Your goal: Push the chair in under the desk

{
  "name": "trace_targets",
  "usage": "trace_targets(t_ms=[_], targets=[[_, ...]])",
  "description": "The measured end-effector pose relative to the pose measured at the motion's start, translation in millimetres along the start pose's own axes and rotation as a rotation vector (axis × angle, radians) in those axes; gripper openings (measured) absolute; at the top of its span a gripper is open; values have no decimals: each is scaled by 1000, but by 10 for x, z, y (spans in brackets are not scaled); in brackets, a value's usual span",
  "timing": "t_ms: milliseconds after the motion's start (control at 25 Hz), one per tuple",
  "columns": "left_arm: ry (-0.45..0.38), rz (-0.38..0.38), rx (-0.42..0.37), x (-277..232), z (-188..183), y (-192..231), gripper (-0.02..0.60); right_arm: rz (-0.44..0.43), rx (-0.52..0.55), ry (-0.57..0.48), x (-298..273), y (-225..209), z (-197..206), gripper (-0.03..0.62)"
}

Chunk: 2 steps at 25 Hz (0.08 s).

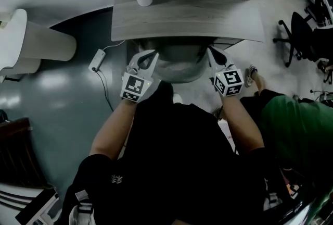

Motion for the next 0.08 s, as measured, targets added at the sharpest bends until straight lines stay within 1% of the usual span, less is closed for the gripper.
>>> trace_targets(t_ms=[80], targets=[[23,25,-55,-44,-29,-74,6,5,-1,4,11,-29,11,2]])
Point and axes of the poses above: the fingertips, and each gripper's own axes: x backward along the fingers, y to its left, z out of its underside, the point moved 10 cm from there along x, backward along the fingers, and after that the axes turned 12 degrees about z, right-handed, at the moved point
